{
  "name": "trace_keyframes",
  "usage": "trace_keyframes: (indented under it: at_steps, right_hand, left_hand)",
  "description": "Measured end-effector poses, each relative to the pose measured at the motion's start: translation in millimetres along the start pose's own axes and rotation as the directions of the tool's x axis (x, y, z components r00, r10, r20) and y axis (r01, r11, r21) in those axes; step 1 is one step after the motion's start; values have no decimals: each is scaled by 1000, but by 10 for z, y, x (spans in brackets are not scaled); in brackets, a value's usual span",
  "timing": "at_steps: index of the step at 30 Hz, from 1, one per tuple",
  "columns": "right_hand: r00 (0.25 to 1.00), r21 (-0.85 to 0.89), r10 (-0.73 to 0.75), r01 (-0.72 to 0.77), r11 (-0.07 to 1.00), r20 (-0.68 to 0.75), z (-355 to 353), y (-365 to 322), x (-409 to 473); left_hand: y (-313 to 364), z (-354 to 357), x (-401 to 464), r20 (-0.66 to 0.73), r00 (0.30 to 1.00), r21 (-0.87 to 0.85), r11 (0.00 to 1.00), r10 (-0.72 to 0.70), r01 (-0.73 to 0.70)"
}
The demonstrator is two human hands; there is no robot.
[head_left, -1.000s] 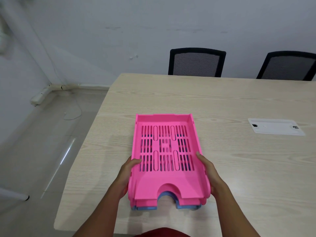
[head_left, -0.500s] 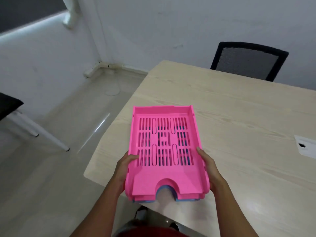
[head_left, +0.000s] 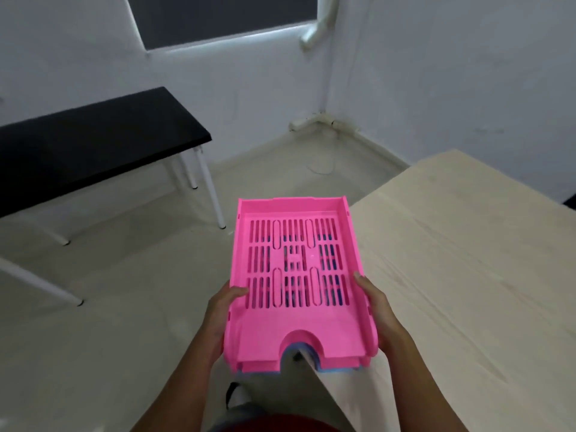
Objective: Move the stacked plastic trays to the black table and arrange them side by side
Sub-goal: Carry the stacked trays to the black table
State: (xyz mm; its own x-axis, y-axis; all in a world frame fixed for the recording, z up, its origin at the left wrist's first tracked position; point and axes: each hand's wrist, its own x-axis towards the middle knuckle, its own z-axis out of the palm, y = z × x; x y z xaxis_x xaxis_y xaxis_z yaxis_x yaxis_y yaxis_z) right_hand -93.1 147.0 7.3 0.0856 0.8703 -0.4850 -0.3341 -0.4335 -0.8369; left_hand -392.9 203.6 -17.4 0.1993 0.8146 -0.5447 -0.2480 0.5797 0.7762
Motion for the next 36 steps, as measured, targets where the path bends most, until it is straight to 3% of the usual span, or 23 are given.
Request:
trace_keyframes:
  at_steps: [12, 24, 36]
  right_hand:
    - [942, -244, 57, 27, 969, 332, 2078, -286, 1296]
    - [899, -316, 125, 16, 949, 419, 3480, -304, 2430]
    - [842, -348, 99, 110, 931, 530, 5070, -1189, 4196]
  left_hand:
    - [894, -1597, 126, -256, 958, -157, 972, 131, -175]
    - [1606, -2690, 630, -347, 929, -239, 946, 128, -219]
    - [3134, -3535, 1881, -391, 901, -253, 920, 187, -300]
